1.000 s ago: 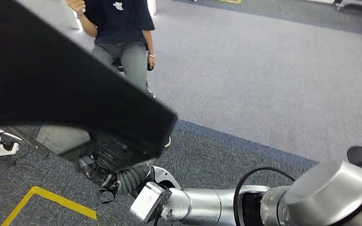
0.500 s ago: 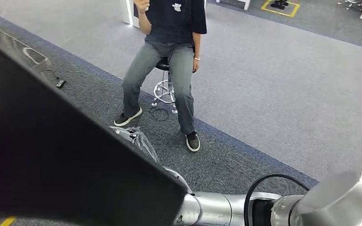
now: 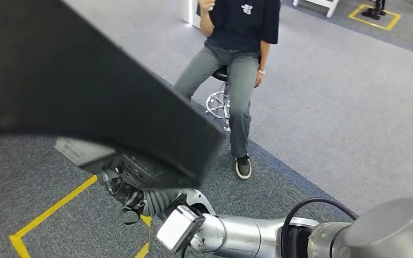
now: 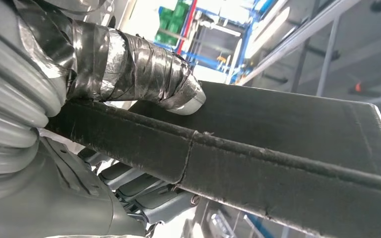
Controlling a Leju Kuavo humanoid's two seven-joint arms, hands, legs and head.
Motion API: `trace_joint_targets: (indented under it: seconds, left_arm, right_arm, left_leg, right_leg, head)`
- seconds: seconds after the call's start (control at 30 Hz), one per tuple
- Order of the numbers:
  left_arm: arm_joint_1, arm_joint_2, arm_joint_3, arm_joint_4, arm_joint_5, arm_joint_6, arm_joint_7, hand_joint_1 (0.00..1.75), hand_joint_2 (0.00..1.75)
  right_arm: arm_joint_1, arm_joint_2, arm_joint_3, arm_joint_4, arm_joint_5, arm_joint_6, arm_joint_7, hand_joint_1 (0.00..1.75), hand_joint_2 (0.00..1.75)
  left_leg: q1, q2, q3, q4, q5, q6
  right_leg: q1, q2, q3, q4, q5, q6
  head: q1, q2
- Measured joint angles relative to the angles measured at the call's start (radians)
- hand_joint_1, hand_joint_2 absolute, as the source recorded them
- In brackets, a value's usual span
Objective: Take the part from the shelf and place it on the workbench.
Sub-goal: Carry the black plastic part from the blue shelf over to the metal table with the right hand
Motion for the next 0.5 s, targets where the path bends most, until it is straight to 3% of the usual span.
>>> trace_joint_targets:
  seconds: [0.03,0.1,0.17,0.2,0.27,0.3,0.33,0.37,0.4,0.47,0.5]
  left_arm:
    - [-0.001,0.001,0.0,0.0,0.0,0.001,0.0,0.0,1.75]
    - [-0.001,0.004,0.0,0.0,0.0,0.002,0.003,0.0,1.75]
    - [0.002,0.006,0.0,0.0,0.001,0.004,0.006,0.0,1.75]
    - [0.003,0.006,0.0,0.0,0.001,0.004,0.006,0.0,1.75]
    - [0.001,0.006,0.0,0.0,0.001,0.003,0.007,0.0,1.75]
    - [0.0,0.006,0.0,0.0,0.0,0.003,0.006,0.0,1.75]
    - [0.0,0.006,0.0,0.0,0.0,0.002,0.005,0.0,1.75]
    - [0.001,0.006,0.0,0.0,0.0,0.001,0.003,0.0,1.75]
    - [0.001,0.006,0.0,0.0,0.0,0.0,0.002,0.0,1.75]
    - [0.002,0.006,0.0,0.0,0.0,0.0,-0.001,0.0,1.75]
    - [0.001,0.006,0.0,0.0,0.001,0.0,-0.002,0.0,1.75]
  right_arm:
    - [-0.005,0.003,0.0,0.005,-0.002,0.0,-0.003,1.75,1.75]
    - [-0.011,0.006,0.0,0.013,-0.004,-0.002,-0.007,1.75,1.75]
    - [-0.014,0.007,0.0,0.021,-0.009,-0.006,-0.008,1.75,1.75]
    - [-0.016,0.008,0.0,0.023,-0.011,-0.008,-0.008,1.75,1.75]
    - [-0.016,0.008,0.0,0.029,-0.014,-0.009,-0.01,1.75,1.75]
    - [-0.015,0.008,0.0,0.032,-0.017,-0.009,-0.011,1.75,1.75]
    - [-0.014,0.008,0.0,0.034,-0.022,-0.009,-0.012,1.75,1.75]
    - [-0.014,0.008,0.0,0.036,-0.028,-0.008,-0.014,1.75,1.75]
    - [-0.013,0.008,0.0,0.038,-0.034,-0.006,-0.018,1.75,1.75]
    - [-0.014,0.008,0.0,0.04,-0.044,-0.005,-0.025,1.75,1.75]
    - [-0.014,0.008,0.0,0.04,-0.048,-0.004,-0.029,1.75,1.75]
  left_leg:
    - [-0.005,0.006,0.01,-0.022,0.0,0.007]
    - [-0.009,-0.012,0.01,-0.025,-0.003,0.021]
    - [-0.006,-0.03,0.018,-0.036,-0.001,0.032]
    - [-0.003,-0.038,0.023,-0.041,0.0,0.04]
    - [-0.003,-0.051,0.029,-0.046,-0.001,0.051]
    - [-0.005,-0.057,0.031,-0.046,-0.002,0.056]
    - [-0.007,-0.064,0.033,-0.045,-0.005,0.058]
    - [-0.008,-0.072,0.036,-0.045,-0.007,0.059]
    - [-0.009,-0.078,0.041,-0.043,-0.011,0.059]
    - [-0.011,-0.089,0.046,-0.036,-0.021,0.054]
    - [-0.012,-0.093,0.046,-0.032,-0.026,0.05]
  right_leg:
    - [0.003,-0.007,0.003,-0.001,-0.004,0.006]
    - [0.006,-0.022,0.01,-0.009,-0.007,0.017]
    - [0.003,-0.008,0.01,0.006,-0.024,0.027]
    - [0.001,0.014,-0.006,0.043,-0.045,0.028]
    - [0.004,0.06,-0.074,0.171,-0.099,0.026]
    - [0.005,0.069,-0.114,0.236,-0.117,0.024]
    - [0.007,0.073,-0.143,0.273,-0.118,0.023]
    - [0.007,0.075,-0.156,0.278,-0.101,0.022]
    - [0.007,0.076,-0.149,0.241,-0.065,0.019]
    - [0.008,0.082,-0.104,0.111,0.013,0.013]
    - [0.009,0.086,-0.083,0.058,0.034,0.01]
  head:
    - [0.004,0.0]
    - [0.014,0.0]
    - [0.02,0.0]
    - [0.026,0.0]
    - [0.039,0.0]
    - [0.045,0.0]
    - [0.049,0.0]
    - [0.052,0.0]
    - [0.053,0.0]
    - [0.057,0.0]
    - [0.059,0.0]
